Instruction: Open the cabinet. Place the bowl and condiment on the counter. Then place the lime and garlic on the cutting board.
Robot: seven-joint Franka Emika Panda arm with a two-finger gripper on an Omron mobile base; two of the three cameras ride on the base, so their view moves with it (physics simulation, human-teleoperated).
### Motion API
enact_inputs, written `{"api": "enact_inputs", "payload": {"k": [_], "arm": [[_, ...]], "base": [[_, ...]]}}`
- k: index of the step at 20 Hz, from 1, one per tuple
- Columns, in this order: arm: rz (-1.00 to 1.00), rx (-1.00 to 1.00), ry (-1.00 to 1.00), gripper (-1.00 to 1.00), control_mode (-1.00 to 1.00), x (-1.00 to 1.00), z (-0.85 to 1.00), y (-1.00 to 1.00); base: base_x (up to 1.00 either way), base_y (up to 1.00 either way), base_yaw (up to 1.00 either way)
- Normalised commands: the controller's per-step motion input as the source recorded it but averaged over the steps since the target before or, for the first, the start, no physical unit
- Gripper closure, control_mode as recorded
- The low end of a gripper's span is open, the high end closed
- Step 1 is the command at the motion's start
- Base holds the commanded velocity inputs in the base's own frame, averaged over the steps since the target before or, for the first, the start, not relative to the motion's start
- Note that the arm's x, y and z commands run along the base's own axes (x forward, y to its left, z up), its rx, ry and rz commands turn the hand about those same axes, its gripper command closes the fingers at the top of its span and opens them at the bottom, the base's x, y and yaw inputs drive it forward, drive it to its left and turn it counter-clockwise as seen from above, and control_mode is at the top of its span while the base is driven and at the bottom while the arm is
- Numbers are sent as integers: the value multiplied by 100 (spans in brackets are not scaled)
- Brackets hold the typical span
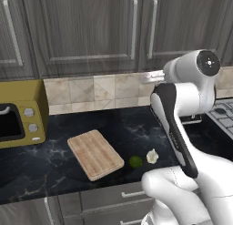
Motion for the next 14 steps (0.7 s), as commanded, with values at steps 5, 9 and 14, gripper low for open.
{"api": "enact_inputs", "payload": {"k": [5,9,14], "arm": [[0,0,-20,-100,-100,-17,43,37],[0,0,-18,-100,-100,-13,30,20],[0,0,-9,-100,-100,-8,24,10]], "base": [[0,0,0],[0,0,0],[0,0,0]]}}
